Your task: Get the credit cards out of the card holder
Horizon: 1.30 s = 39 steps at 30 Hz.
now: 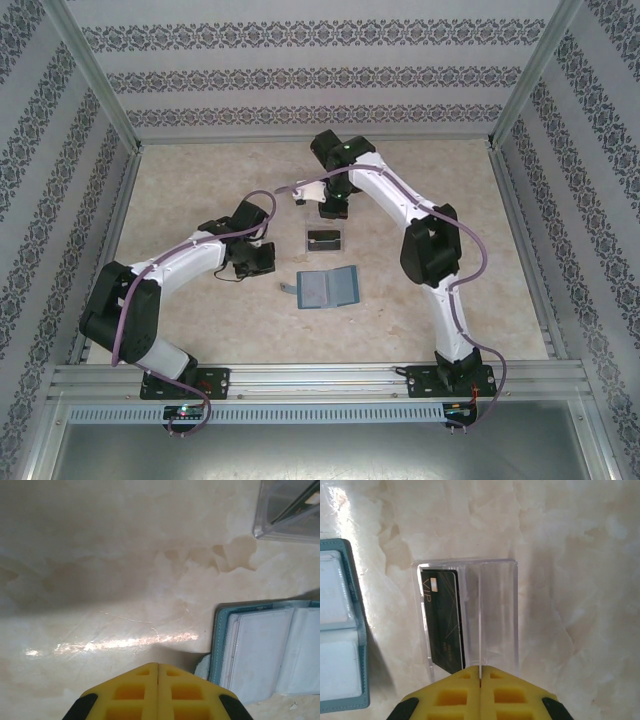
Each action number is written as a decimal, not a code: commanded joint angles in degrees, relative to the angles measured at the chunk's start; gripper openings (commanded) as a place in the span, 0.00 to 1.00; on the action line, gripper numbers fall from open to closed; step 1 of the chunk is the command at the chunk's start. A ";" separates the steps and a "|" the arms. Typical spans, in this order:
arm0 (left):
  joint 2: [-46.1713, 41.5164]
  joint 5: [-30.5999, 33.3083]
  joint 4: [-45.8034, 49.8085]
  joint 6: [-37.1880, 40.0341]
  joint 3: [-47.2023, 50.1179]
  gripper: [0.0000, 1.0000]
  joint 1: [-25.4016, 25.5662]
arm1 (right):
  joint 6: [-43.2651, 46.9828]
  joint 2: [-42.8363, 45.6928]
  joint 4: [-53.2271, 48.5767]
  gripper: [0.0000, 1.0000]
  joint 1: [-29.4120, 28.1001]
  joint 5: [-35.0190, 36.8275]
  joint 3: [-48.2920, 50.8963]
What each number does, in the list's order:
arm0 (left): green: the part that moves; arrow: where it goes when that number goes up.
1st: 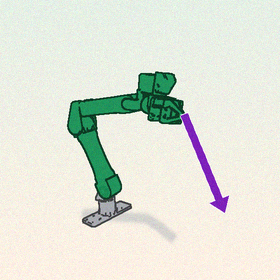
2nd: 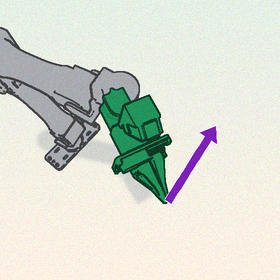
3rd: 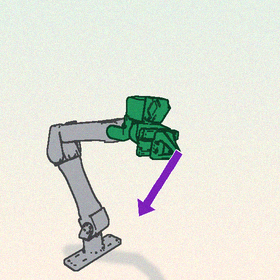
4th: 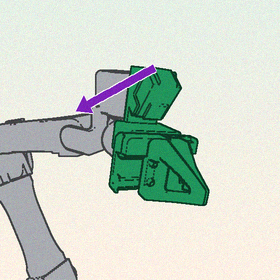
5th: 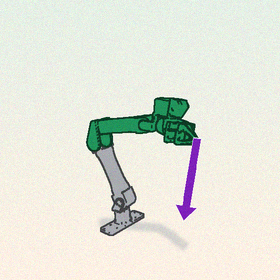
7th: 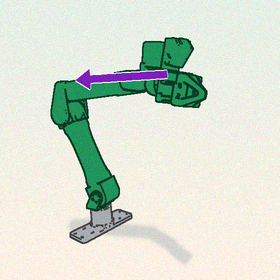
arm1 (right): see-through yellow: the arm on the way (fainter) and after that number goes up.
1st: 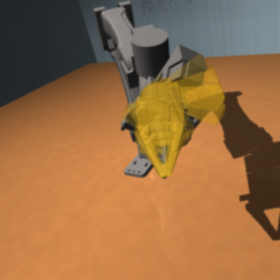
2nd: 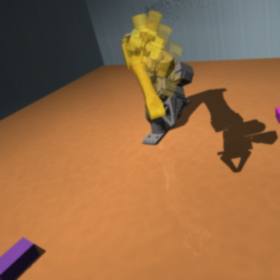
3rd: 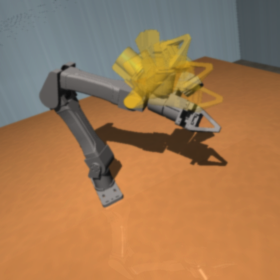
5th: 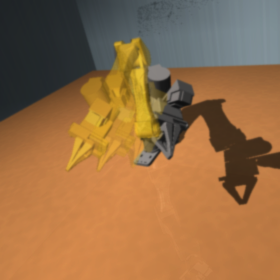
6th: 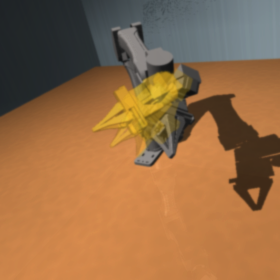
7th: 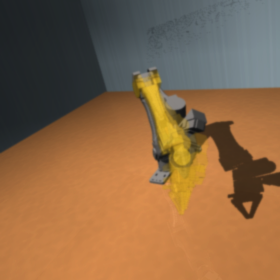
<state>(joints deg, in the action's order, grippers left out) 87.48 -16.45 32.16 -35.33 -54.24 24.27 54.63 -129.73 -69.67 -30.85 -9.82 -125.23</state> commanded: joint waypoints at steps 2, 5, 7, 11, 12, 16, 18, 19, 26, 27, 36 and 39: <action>0.21 -0.19 1.30 0.70 -1.11 0.00 -1.47 | 2.45 -4.46 -5.98 0.00 0.90 0.15 -6.08; 0.90 -0.40 1.32 0.79 -1.53 0.00 -1.94 | 3.09 -6.71 -7.93 0.00 0.97 -0.73 -8.81; 1.16 -0.47 1.24 0.81 -1.69 0.00 -2.04 | 3.69 -7.60 -8.95 0.00 0.97 -1.55 -9.41; 1.62 -0.60 1.06 0.70 -1.67 0.00 -2.24 | 4.33 -8.84 -11.03 0.00 0.97 -3.26 -10.15; 1.79 -0.68 0.91 0.62 -1.67 0.00 -2.23 | 4.50 -9.14 -11.45 0.00 0.97 -3.60 -10.41; 2.27 -0.91 0.71 0.58 -1.63 0.00 -2.41 | 4.65 -10.59 -12.92 0.00 0.88 -4.87 -11.58; 2.59 -1.12 0.71 0.61 -1.66 0.00 -2.47 | 4.69 -11.43 -13.62 0.00 0.75 -5.15 -12.33; 2.59 -1.13 0.70 0.70 -1.71 0.00 -2.48 | 4.80 -11.95 -14.08 0.01 0.60 -5.20 -12.78; 2.93 -1.21 0.79 0.88 -2.03 0.00 -2.82 | 4.41 -13.79 -14.62 0.17 0.35 -4.39 -15.80; 2.96 -1.14 0.75 0.90 -2.01 0.00 -2.81 | 4.38 -13.71 -14.54 0.18 0.35 -4.05 -16.09; 3.53 -1.69 0.44 1.06 -2.80 0.00 -2.90 | 3.42 -10.14 -12.54 0.22 0.53 1.21 -16.89; 3.55 -2.37 0.13 1.10 -2.94 0.00 -2.87 | 2.82 -8.82 -11.82 0.22 0.44 2.76 -16.89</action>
<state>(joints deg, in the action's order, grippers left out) 90.32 -17.93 32.14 -35.09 -55.75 22.00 58.28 -142.96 -81.49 -30.50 -9.34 -140.86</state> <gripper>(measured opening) 0.046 0.219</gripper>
